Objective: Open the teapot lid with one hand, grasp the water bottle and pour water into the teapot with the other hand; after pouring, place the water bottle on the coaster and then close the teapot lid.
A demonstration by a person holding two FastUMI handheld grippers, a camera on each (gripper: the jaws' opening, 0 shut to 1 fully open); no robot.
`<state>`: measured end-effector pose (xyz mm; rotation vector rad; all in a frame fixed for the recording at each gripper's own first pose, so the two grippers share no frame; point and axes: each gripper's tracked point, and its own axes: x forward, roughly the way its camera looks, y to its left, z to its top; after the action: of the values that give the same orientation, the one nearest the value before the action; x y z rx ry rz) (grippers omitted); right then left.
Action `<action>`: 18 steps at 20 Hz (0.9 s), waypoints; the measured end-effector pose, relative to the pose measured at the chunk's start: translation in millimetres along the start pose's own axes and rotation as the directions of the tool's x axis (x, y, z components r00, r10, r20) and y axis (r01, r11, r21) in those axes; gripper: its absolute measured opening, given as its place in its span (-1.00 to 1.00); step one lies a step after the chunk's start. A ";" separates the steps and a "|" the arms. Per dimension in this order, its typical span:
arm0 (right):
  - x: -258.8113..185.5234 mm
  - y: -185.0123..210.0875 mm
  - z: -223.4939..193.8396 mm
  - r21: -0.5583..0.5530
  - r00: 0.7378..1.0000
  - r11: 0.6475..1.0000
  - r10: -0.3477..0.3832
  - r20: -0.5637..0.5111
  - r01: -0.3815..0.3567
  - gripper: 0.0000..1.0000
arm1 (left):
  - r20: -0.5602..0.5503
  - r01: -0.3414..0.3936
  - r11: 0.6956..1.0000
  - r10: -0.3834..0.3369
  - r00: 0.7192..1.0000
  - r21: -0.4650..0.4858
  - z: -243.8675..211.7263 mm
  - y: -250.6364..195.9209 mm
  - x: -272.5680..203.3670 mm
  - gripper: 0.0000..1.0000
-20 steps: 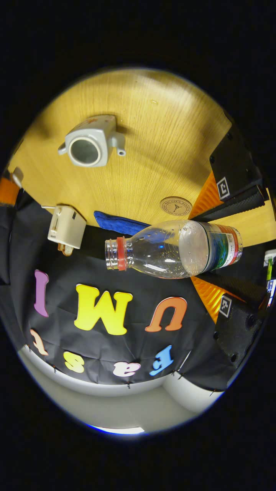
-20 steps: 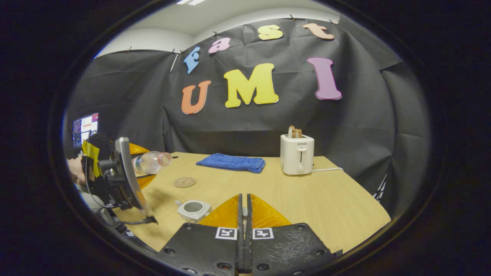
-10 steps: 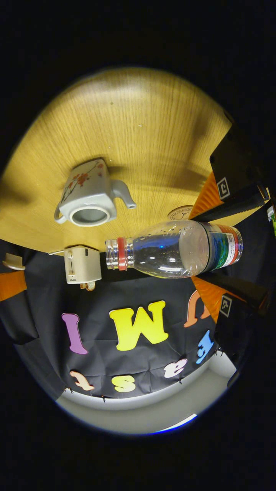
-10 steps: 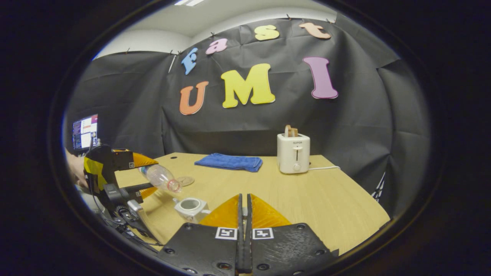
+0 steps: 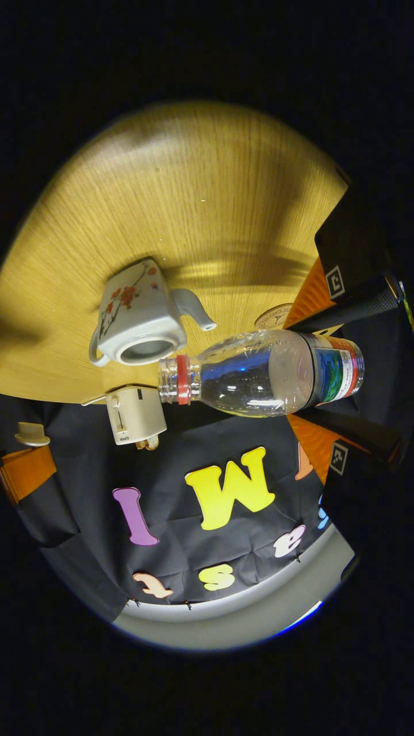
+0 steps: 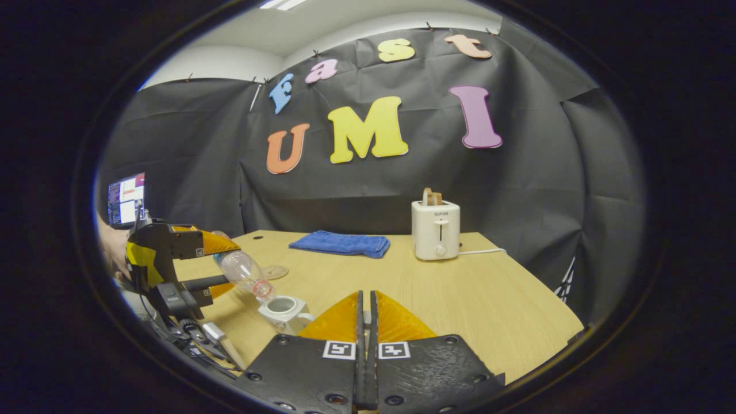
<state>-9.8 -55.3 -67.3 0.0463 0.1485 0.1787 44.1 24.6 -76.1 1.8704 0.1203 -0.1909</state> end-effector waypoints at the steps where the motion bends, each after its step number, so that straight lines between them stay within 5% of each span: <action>1: -0.4 0.5 0.3 0.000 1.000 1.000 0.001 0.001 -0.001 -1.00 | 0.001 -0.003 1.000 0.003 1.000 0.009 0.7 0.7 -0.2 0.50; 18: -4.7 -7.0 2.9 0.014 1.000 1.000 -0.005 0.019 0.005 -1.00 | -0.038 -0.021 0.987 0.028 0.999 0.162 -10.6 15.7 3.9 0.50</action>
<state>-12.7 -63.2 -64.1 0.0618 0.1312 0.1719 51.5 29.9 -59.0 2.0369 0.1123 -0.1494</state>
